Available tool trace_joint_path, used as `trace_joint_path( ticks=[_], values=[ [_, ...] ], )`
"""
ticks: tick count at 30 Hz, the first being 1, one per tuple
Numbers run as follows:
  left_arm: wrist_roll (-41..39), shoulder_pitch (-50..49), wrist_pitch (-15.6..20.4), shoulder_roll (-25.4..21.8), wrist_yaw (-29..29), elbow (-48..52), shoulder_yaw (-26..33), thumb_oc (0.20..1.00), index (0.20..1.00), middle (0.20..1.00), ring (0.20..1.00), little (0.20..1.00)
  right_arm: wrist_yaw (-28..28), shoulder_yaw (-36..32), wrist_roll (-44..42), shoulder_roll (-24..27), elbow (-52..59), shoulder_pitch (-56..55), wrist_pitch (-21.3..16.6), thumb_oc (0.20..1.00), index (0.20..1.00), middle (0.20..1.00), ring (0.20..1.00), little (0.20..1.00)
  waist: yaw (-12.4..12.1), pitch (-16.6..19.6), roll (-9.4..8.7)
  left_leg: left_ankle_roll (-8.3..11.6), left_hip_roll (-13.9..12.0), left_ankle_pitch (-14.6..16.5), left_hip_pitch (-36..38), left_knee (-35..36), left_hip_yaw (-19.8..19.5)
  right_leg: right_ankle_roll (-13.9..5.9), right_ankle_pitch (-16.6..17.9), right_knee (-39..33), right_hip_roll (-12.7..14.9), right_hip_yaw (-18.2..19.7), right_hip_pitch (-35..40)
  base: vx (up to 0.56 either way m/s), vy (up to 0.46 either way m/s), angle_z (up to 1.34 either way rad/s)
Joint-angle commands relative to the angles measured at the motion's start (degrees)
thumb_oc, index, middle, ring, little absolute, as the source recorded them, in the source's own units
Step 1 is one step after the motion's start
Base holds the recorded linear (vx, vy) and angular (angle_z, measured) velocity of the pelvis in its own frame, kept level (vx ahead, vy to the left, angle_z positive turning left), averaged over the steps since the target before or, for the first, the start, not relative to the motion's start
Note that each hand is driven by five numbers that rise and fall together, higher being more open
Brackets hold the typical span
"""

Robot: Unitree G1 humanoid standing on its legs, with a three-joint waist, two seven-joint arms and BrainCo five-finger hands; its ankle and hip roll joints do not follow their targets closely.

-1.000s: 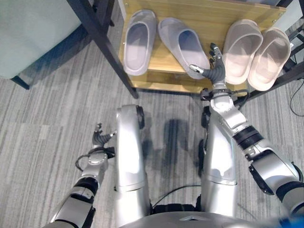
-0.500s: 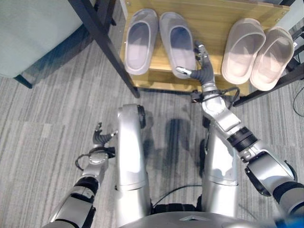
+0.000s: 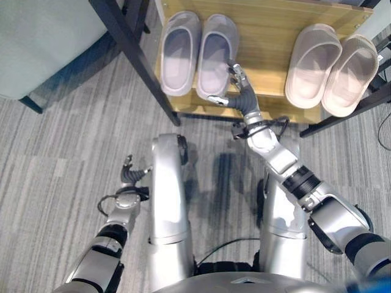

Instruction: Arrange the slippers neatly on the shoe rack.

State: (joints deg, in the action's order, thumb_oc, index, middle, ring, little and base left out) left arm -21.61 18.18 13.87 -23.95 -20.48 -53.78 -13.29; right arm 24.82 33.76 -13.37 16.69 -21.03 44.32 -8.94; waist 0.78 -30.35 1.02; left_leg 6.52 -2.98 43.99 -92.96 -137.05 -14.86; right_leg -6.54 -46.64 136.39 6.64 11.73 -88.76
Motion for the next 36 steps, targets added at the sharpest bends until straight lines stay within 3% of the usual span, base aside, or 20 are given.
trace_joint_path(
  ticks=[1,9,11,13,14,15,20,24,25,26,27,31,36],
  values=[
    [2.37,-1.99,2.07,0.63,-2.31,0.39,-3.73,1.000,1.000,1.000,1.000,1.000,2.64,-4.15,8.21,2.04,13.74,-4.20,-3.39,1.000,1.000,1.000,1.000,1.000,-2.80,0.58,-0.04,-6.06,2.24,2.14,3.01,-0.96,2.79,4.90,7.51,2.24,-0.84,6.23,3.41,0.00,0.000,0.00],
    [4.94,-4.04,3.56,0.64,-4.02,3.81,-1.89,1.000,1.000,1.000,1.000,1.000,3.50,-8.48,15.85,4.47,31.28,-14.66,-5.70,1.000,1.000,1.000,1.000,1.000,-1.53,0.60,-0.18,-5.97,2.46,1.23,3.02,0.74,2.82,5.02,7.69,0.33,-0.63,5.39,3.85,0.00,0.000,0.00],
    [5.82,-3.80,4.07,0.76,-4.15,3.78,-1.48,1.000,1.000,1.000,1.000,1.000,3.26,-9.38,16.51,5.45,31.57,-17.87,-6.20,1.000,1.000,1.000,1.000,1.000,-1.39,1.45,0.07,-6.20,2.32,-0.11,3.09,5.73,3.42,5.18,8.10,-4.73,0.26,4.18,4.74,-0.05,-0.011,0.02],
    [6.44,-3.44,4.60,1.23,-3.69,3.72,-1.56,1.000,1.000,1.000,1.000,1.000,2.57,-9.72,16.38,5.99,29.91,-21.58,-6.31,1.000,1.000,1.000,1.000,1.000,-1.38,3.56,-0.06,-6.31,1.34,-3.28,6.33,16.76,4.48,5.74,9.28,-15.35,1.76,2.26,8.13,-0.07,-0.016,0.08],
    [6.44,-3.44,4.60,1.23,-3.69,3.72,-1.56,1.000,1.000,1.000,1.000,1.000,2.57,-9.72,16.38,5.99,29.92,-21.58,-6.31,1.000,1.000,1.000,1.000,1.000,-1.37,3.55,-0.05,-6.31,1.35,-3.30,6.35,16.79,4.48,5.74,9.29,-15.38,1.77,2.26,8.15,-0.06,-0.010,0.27],
    [7.59,-4.15,5.20,1.50,-3.25,5.01,-2.16,1.000,1.000,1.000,1.000,1.000,1.21,-10.37,16.33,6.60,26.18,-26.29,-5.70,1.000,1.000,1.000,1.000,1.000,-1.35,6.28,-0.42,-6.38,0.25,-7.64,11.48,28.37,5.32,6.20,11.18,-26.31,3.18,-0.36,12.68,-0.03,0.011,0.36],
    [8.80,-6.05,5.92,1.63,0.64,7.91,-4.77,1.000,1.000,1.000,1.000,1.000,-3.06,-11.99,12.35,7.08,11.37,-36.46,-3.56,1.000,1.000,1.000,1.000,1.000,-0.70,9.51,-0.99,-5.58,-2.58,-16.15,29.63,54.49,6.22,5.45,15.42,-50.10,6.38,-6.69,28.81,0.04,0.013,0.18],
    [12.27,-8.06,6.16,2.66,4.46,7.62,-9.34,1.000,1.000,1.000,1.000,1.000,-6.83,-14.25,8.76,7.22,0.02,-41.82,-4.05,1.000,1.000,1.000,1.000,1.000,0.13,12.69,-2.56,-3.93,-3.06,-25.95,47.99,80.86,8.47,3.13,22.27,-76.13,6.96,-13.24,46.47,0.10,-0.017,-0.02],
    [13.14,-8.75,6.51,3.53,5.77,7.70,-11.10,1.000,1.000,1.000,1.000,1.000,-7.44,-15.81,8.13,6.62,-5.96,-43.04,-4.48,1.000,1.000,1.000,1.000,1.000,0.53,14.98,-3.06,-3.77,-3.62,-32.18,56.00,93.92,8.85,1.37,28.70,-87.46,6.57,-16.44,53.85,0.20,-0.036,-0.06],
    [13.92,-9.58,6.65,4.12,7.16,7.49,-12.15,1.000,1.000,1.000,1.000,1.000,-7.54,-16.39,8.38,5.95,-11.25,-43.13,-4.14,1.000,1.000,1.000,1.000,1.000,0.50,16.09,-3.17,-3.33,-3.82,-34.19,60.49,100.16,9.68,0.56,31.33,-92.99,6.63,-17.35,58.23,0.13,-0.013,-0.05],
    [13.92,-9.57,6.66,4.12,7.16,7.48,-12.15,1.000,1.000,1.000,1.000,1.000,-7.53,-16.38,8.38,5.93,-11.30,-43.10,-4.18,1.000,1.000,1.000,1.000,1.000,0.54,16.06,-3.17,-3.34,-3.81,-34.60,60.75,100.74,9.66,0.59,31.66,-93.47,6.62,-17.46,58.48,0.18,-0.035,0.02],
    [14.54,-11.96,6.58,7.16,10.88,8.07,-15.97,1.000,1.000,1.000,1.000,1.000,-8.59,-17.78,8.33,3.99,-22.92,-44.75,-3.26,1.000,1.000,1.000,1.000,1.000,0.58,21.54,-3.22,-1.84,-4.31,-41.12,77.16,122.37,12.44,-2.07,40.45,-116.16,5.01,-20.47,74.36,0.24,-0.034,-0.15],
    [21.54,-11.47,6.43,5.69,13.94,15.96,-23.32,1.000,1.000,1.000,1.000,1.000,-10.68,-17.57,7.64,2.38,-32.40,-46.36,-2.35,1.000,1.000,1.000,1.000,1.000,0.95,26.82,-1.87,-1.48,-4.01,-46.18,87.91,137.16,15.02,-3.11,45.86,-130.62,3.20,-20.35,83.08,0.12,-0.019,-0.07]
  ],
)
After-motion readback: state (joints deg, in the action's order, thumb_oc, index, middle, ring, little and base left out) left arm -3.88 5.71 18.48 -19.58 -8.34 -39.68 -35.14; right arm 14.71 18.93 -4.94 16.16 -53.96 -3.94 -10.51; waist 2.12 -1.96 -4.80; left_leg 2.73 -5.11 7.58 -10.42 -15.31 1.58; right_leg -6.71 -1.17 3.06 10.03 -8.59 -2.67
